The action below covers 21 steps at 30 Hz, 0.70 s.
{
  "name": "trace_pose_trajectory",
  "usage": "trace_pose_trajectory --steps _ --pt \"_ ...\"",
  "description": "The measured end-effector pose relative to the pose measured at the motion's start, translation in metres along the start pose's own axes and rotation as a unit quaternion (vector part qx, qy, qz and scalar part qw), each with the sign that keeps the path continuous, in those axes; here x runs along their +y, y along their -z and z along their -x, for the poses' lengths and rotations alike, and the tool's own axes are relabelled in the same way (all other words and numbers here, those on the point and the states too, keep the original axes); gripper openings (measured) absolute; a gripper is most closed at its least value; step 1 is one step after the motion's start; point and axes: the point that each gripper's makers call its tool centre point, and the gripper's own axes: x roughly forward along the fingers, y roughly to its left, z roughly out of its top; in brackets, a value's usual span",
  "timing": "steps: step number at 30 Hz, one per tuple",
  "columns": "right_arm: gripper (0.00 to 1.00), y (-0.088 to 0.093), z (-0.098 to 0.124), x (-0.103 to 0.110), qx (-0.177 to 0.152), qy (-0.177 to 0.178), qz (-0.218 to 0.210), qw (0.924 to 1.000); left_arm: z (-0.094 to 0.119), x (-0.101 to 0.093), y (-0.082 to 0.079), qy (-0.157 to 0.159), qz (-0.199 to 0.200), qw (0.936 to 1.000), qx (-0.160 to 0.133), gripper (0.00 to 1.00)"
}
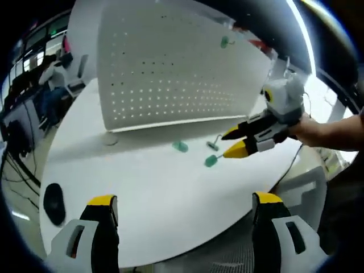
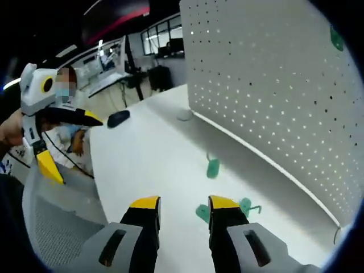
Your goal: Insert the hook assembly into the mounting plate slot until the hook locks in place.
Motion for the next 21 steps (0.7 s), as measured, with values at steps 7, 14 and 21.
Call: trace_pose_trajectory --steps 7,14,21 --pt "0.3 -0.008 -0.026 -0.019 0.021 -0.001 0.005 0.9998 -0.005 -0.001 0.002 0.004 0.0 1.0 0.009 1.0" --pt "0.27 -0.011 -0.047 -0.024 0.04 -0.007 0.006 0.9992 -0.007 0.001 -0.001 0.002 -0.001 0.9999 0.01 1.0" --pt "0.26 -0.018 -0.064 -0.03 0.05 -0.001 0.015 0.9986 -0.006 0.005 -0.002 -0.002 0.006 1.0 0.007 1.0"
